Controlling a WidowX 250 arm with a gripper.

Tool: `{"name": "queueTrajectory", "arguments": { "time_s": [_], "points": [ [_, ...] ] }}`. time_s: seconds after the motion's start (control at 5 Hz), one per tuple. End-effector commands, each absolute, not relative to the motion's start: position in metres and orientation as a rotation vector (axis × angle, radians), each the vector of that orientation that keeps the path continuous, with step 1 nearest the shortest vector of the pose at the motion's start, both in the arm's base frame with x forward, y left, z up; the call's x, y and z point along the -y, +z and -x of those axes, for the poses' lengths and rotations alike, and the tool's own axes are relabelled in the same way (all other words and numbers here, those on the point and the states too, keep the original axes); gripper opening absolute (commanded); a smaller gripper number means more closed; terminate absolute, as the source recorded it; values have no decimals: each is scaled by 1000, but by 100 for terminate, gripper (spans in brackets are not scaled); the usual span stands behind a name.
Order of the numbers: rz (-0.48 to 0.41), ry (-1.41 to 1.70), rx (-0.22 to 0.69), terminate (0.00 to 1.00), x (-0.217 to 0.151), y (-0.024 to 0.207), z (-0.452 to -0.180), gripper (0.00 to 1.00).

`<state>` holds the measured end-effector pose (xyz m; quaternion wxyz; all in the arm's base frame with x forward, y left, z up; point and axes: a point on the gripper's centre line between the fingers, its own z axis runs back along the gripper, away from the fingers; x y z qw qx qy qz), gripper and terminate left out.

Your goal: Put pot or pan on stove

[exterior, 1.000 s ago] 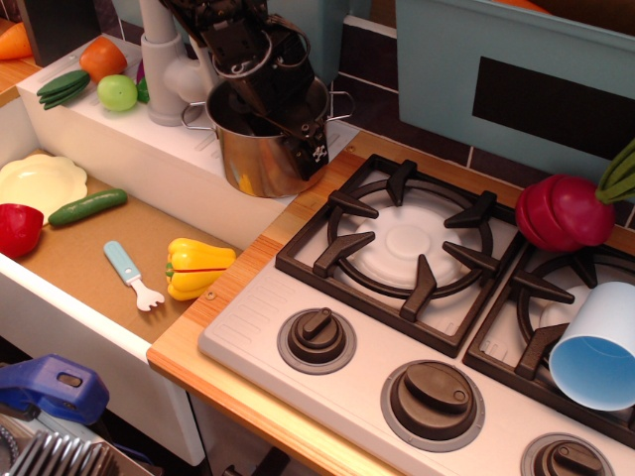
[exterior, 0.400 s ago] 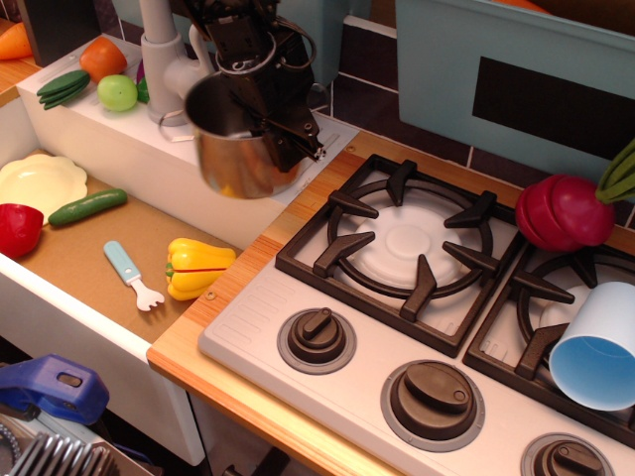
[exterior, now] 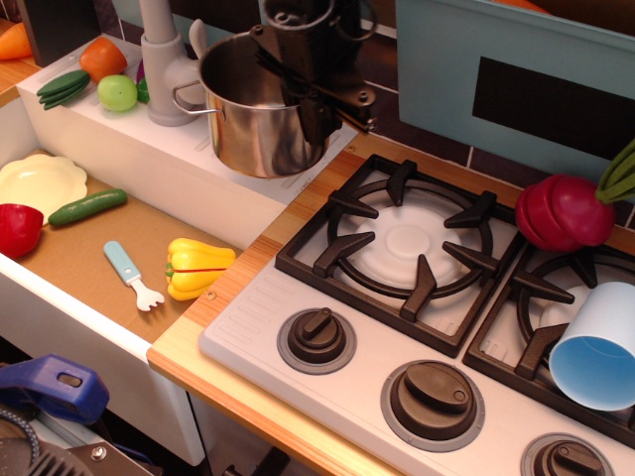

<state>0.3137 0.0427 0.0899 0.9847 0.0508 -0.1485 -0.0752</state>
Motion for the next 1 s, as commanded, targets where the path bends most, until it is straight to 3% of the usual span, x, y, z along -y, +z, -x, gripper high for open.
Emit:
{"name": "queueTrajectory", "arguments": {
  "time_s": [0.0, 0.4, 0.8],
  "points": [
    [-147, -105, 375, 0, -4, 121, -321, 0],
    [-12, 22, 393, 0, 42, 100, -328, 0],
    [7, 107, 397, 0, 67, 94, -322, 0]
  ]
}}
